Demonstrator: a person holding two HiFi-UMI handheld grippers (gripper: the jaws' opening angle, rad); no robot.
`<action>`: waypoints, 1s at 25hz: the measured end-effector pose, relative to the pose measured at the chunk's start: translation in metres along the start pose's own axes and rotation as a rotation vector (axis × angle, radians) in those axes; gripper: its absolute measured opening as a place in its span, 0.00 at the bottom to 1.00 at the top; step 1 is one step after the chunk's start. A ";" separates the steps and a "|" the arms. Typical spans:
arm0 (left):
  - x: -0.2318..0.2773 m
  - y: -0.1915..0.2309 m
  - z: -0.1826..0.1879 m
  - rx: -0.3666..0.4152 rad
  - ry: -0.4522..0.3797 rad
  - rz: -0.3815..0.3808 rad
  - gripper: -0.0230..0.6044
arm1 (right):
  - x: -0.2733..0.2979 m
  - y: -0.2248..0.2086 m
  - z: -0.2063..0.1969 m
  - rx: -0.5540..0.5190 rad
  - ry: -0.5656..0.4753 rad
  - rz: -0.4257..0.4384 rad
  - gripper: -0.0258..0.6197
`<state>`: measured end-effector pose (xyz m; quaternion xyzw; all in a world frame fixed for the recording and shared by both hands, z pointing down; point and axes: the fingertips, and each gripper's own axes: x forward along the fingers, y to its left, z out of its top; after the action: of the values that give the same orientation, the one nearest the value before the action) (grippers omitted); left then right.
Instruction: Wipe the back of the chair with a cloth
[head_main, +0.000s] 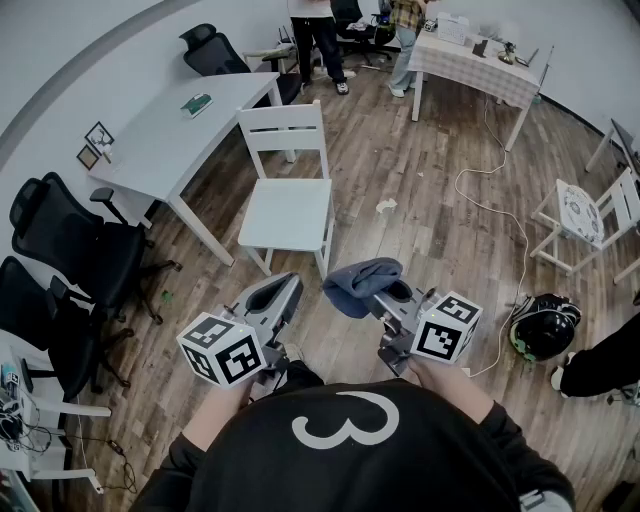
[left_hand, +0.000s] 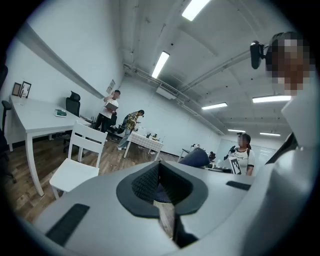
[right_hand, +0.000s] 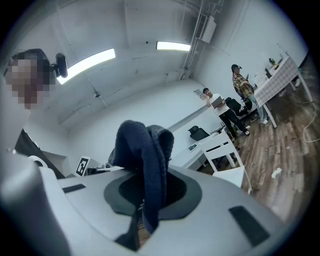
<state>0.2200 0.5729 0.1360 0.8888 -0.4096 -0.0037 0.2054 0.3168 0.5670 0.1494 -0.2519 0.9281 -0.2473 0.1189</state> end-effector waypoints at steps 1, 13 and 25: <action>-0.001 0.000 0.003 0.004 -0.004 0.001 0.06 | 0.001 0.001 0.001 -0.002 -0.001 0.004 0.12; -0.008 0.011 0.014 0.025 -0.012 0.021 0.06 | 0.020 0.007 0.008 -0.013 -0.017 0.037 0.12; 0.030 0.093 0.010 -0.044 0.007 -0.007 0.06 | 0.077 -0.053 -0.003 0.034 0.016 -0.019 0.12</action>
<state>0.1704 0.4937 0.1659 0.8854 -0.4057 -0.0101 0.2265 0.2722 0.4874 0.1725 -0.2566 0.9222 -0.2661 0.1136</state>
